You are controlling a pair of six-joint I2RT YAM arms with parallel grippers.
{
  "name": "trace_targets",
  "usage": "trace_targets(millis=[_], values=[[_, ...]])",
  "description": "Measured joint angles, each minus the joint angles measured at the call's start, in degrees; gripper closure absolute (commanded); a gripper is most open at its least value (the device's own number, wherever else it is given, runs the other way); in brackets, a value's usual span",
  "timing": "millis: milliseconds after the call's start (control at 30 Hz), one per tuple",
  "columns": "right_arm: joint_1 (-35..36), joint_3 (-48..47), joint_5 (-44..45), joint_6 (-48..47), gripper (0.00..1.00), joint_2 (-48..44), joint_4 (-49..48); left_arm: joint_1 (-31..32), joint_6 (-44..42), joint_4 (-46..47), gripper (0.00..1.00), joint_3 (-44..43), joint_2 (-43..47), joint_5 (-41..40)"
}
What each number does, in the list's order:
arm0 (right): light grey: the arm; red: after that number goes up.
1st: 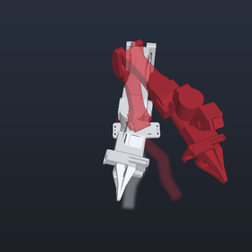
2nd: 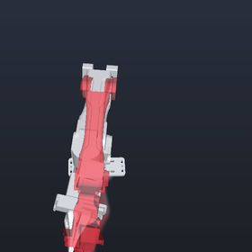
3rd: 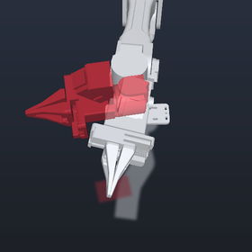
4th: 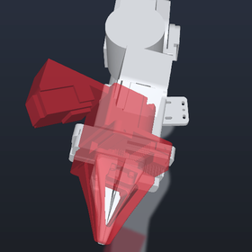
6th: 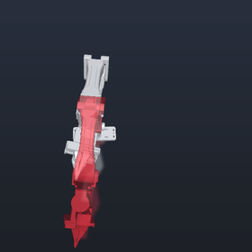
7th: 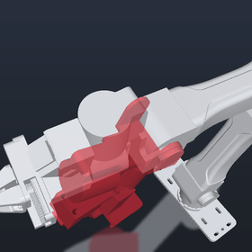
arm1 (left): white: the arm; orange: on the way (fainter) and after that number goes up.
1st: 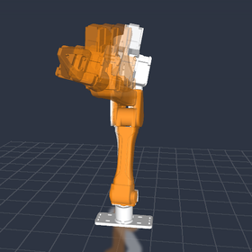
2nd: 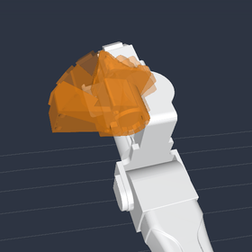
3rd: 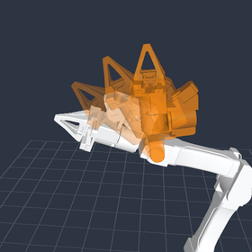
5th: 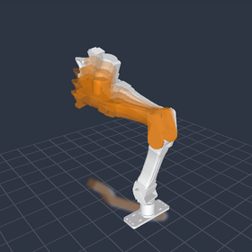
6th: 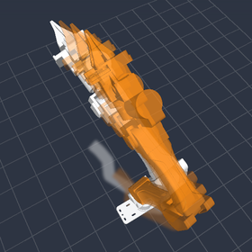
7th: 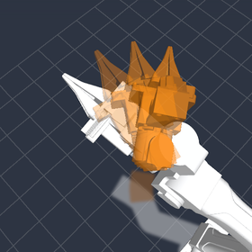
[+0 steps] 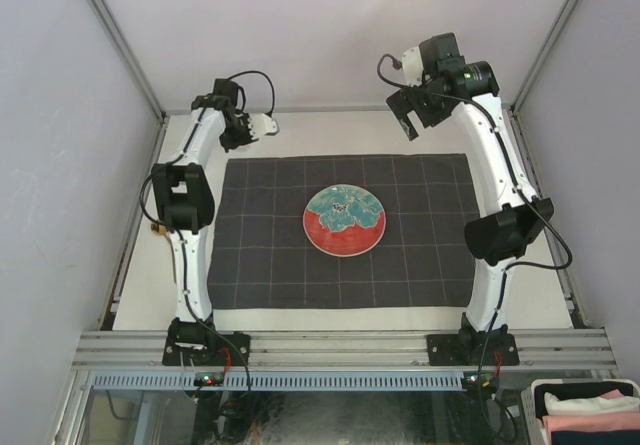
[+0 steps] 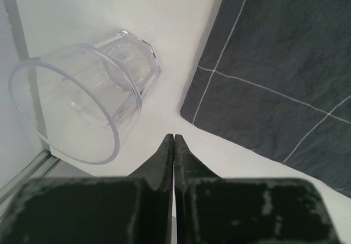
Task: Set the dinner table for one person
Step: Pick up the cup at the center of the board.
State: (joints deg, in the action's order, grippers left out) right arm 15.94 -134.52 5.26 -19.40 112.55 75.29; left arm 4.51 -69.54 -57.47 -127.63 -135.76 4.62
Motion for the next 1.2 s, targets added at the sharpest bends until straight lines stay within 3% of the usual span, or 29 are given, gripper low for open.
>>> trace_targets(millis=[367,400,433,467,533,567,667,1200], values=[[-1.4,0.0,-2.8,1.2,0.00,1.7,0.0,1.2,1.3,1.5,0.99,0.0,3.3,0.1],[-1.5,0.0,-2.9,1.3,0.01,2.0,0.0,1.3,1.6,1.9,0.91,0.0,3.7,0.0],[-1.6,0.0,-3.1,1.4,0.01,2.3,0.0,1.4,1.7,2.4,0.78,0.0,4.2,-0.2],[-1.7,0.0,-3.4,1.4,0.00,2.5,0.0,1.4,2.0,3.2,0.57,0.0,4.5,-0.5],[-2.0,0.0,-3.9,1.4,0.00,2.8,0.0,1.5,2.1,4.5,0.26,0.0,5.2,-1.3],[-2.2,0.0,-4.1,1.4,0.00,2.8,0.0,1.5,2.7,5.1,0.16,0.0,5.4,-1.5],[-2.7,0.0,-4.5,1.4,0.00,2.8,0.0,1.5,3.3,6.6,0.06,0.0,5.7,-1.9],[-6.9,1.0,-4.0,0.4,0.00,1.6,0.7,1.5,3.3,8.7,0.14,1.5,3.0,-4.4]])
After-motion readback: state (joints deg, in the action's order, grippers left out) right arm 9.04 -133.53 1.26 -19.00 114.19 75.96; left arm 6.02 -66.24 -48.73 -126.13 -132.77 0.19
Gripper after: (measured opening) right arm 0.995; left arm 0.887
